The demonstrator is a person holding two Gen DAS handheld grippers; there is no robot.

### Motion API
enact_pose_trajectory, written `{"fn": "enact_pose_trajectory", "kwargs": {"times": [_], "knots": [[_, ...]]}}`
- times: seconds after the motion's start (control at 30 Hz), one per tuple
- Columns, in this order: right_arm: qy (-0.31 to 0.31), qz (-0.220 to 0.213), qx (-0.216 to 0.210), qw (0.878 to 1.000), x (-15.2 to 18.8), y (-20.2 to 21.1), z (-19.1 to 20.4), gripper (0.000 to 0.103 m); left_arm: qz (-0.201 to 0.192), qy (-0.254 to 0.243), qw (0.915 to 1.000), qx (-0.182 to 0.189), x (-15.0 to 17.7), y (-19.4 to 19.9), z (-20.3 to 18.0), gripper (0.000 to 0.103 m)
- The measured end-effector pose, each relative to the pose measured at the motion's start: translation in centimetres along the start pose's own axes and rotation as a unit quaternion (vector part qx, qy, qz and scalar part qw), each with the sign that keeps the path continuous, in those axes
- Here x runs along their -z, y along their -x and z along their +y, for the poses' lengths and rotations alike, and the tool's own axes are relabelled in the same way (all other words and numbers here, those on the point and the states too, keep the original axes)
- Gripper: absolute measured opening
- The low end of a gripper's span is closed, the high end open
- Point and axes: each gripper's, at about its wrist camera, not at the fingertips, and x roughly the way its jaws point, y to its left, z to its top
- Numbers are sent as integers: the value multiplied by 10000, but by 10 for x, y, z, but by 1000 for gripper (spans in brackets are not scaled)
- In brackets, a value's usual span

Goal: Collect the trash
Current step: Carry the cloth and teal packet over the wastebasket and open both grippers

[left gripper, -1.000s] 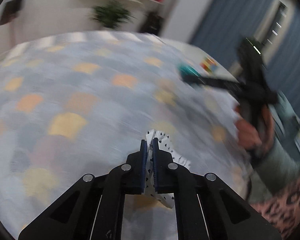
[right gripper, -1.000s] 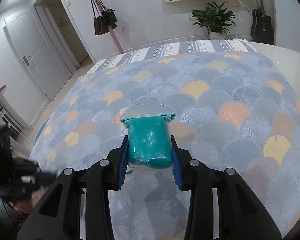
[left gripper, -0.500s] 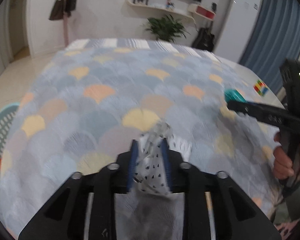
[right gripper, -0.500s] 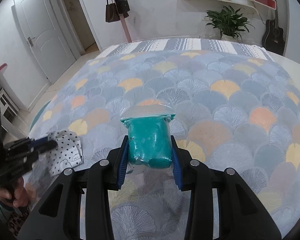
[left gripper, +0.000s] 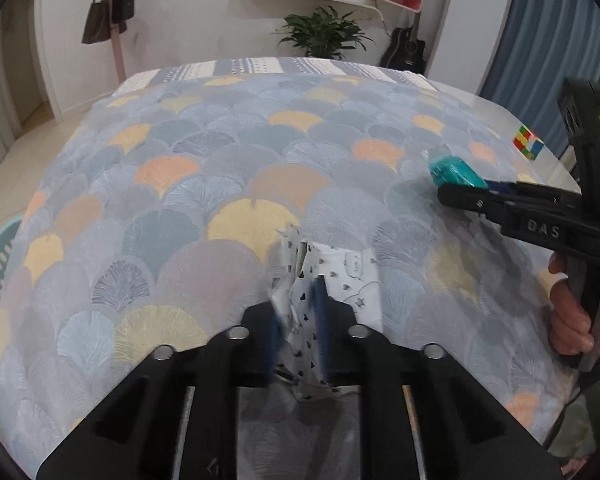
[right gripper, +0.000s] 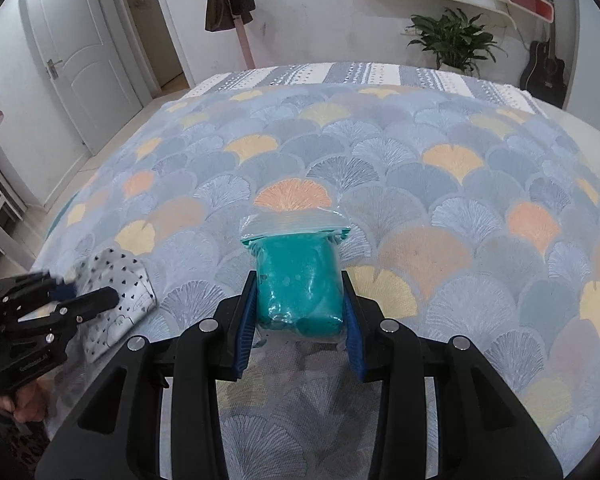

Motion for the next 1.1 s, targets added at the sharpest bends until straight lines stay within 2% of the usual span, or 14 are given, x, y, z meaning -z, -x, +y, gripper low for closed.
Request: {"fn": "enact_pose_trajectory", "kwargs": {"times": [0.1, 0.27, 0.33, 0.57, 0.77, 0.87, 1.1], "knots": [[-62, -98, 5, 9999, 0, 4, -2, 35, -52, -29, 10000, -1, -3, 4, -4, 4], [-152, -23, -63, 9999, -7, 6, 2, 35, -373, 497, 9981, -30, -21, 25, 18, 3], [4, -138, -23, 9999, -19, 14, 15, 35, -490, 616, 9969, -63, -29, 36, 28, 3], [420, -609, -376, 9966, -63, 32, 64, 35, -1000, 1118, 9865, -663, -56, 80, 96, 3], [862, -828, -653, 9907, -108, 22, 125, 35, -1312, 1763, 9679, -1221, -56, 113, 173, 3], [1130, -877, -856, 9860, -129, 13, 172, 35, -1382, 2011, 9583, -1488, -48, 128, 212, 3], [1581, -767, -1335, 9753, -146, -18, 274, 35, -1374, 2915, 9293, -1802, -6, 147, 309, 3]]}}
